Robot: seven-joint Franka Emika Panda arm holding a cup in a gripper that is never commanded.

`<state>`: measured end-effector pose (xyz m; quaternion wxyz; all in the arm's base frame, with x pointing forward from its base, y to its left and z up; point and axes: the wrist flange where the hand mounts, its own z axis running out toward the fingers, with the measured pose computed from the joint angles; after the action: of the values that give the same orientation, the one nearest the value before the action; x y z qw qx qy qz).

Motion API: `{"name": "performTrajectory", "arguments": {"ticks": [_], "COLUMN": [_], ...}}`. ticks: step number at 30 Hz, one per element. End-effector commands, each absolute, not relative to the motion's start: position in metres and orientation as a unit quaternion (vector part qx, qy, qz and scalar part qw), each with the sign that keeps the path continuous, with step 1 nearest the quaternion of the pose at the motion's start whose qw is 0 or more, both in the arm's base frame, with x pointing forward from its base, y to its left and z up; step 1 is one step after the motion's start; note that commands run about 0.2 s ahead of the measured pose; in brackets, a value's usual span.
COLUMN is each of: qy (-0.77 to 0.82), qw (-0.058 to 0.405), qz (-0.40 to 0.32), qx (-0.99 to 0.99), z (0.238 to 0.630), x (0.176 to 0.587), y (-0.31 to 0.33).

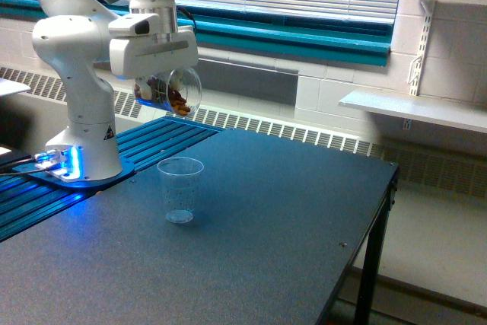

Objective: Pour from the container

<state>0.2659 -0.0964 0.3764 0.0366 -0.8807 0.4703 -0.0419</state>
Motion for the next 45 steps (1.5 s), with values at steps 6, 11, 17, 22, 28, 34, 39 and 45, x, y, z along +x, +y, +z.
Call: {"name": "performTrajectory", "arguments": {"ticks": [6,11,17,22,28,34,39,45], "qy": [0.477,0.483,0.495,0.505,0.511,0.513,0.515,0.518], "qw": [0.039,0.038,0.038,0.038,0.037,0.042,0.043,0.049], "qz": [-0.015,-0.01,-0.005,-0.004,-0.002,0.003,0.008,0.012], "qx": [-0.878,-0.875,-0.868,-0.862,-0.859,-0.857,-0.856,-0.854], "z": [0.354,0.351,0.347,0.345,0.344,0.34,0.336,0.332], "x": [0.264,0.263,0.26,0.258,0.256,0.257,0.258,0.26], "y": [-0.091,-0.094,-0.102,-0.109,-0.115,-0.114,-0.114,-0.113]}}
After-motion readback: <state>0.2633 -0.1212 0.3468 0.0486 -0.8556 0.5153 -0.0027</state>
